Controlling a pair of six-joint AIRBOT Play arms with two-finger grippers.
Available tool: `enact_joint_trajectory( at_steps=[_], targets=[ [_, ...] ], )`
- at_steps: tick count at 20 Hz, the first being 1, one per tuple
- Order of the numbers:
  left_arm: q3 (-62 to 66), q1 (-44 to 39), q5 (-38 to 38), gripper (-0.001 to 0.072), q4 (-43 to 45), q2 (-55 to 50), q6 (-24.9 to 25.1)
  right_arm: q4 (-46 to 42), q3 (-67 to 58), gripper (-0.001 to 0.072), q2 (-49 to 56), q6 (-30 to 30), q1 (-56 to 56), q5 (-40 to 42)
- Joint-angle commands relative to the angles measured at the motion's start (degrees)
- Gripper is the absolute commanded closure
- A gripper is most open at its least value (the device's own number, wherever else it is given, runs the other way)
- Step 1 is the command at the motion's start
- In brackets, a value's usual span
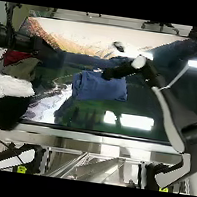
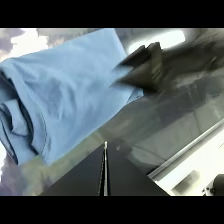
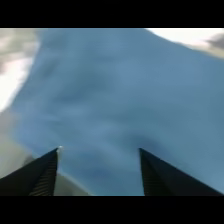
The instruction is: Fold the shirts.
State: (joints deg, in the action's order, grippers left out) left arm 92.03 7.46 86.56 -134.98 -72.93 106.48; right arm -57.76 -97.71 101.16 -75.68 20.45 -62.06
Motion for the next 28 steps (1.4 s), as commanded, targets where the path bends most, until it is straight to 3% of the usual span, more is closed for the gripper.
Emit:
enact_joint_trajectory(
  at_steps=[1,7,18,19,20,21,23,26,27,28],
  targets=[
    [-2.5,0.7,-0.1,0.0695,0.0,0.5,1.4,-5.5,0.2,0.0144,-1.4,-5.8,-10.2,-7.0],
    [-2.5,0.7,-0.2,0.0695,0.0,0.5,1.7,-4.2,0.4,0.0143,5.7,-4.9,-16.8,-7.8],
    [-2.5,0.7,-0.7,0.0695,0.4,0.5,2.4,14.3,0.3,0.0144,17.8,5.5,-9.7,-4.3],
    [-2.5,0.7,-0.7,0.0695,0.4,0.5,2.4,14.7,0.1,0.0165,17.8,5.5,-9.5,-4.2],
    [-2.5,0.7,-0.7,0.0695,0.4,0.5,2.4,15.6,-0.2,0.0324,17.8,6.3,-9.5,-4.2],
    [-2.5,0.7,-0.6,0.0695,0.4,0.5,2.4,16.9,-0.5,0.0363,17.7,7.0,-9.5,-4.4],
    [-2.5,0.7,-0.6,0.0695,0.4,0.5,2.4,19.6,-1.2,0.0246,17.4,7.5,-9.7,-5.0],
    [-2.5,0.7,-0.6,0.0695,0.4,0.5,2.4,20.5,-2.0,0.0246,17.3,8.4,-9.6,-5.5],
    [-2.5,0.7,-0.6,0.0695,0.4,0.5,2.4,20.5,-2.0,0.018,17.5,8.4,-9.5,-5.6],
    [-2.5,0.7,-0.6,0.0695,0.4,0.5,2.4,20.5,-2.0,0.0047,17.6,8.5,-9.4,-6.3]
  ],
)
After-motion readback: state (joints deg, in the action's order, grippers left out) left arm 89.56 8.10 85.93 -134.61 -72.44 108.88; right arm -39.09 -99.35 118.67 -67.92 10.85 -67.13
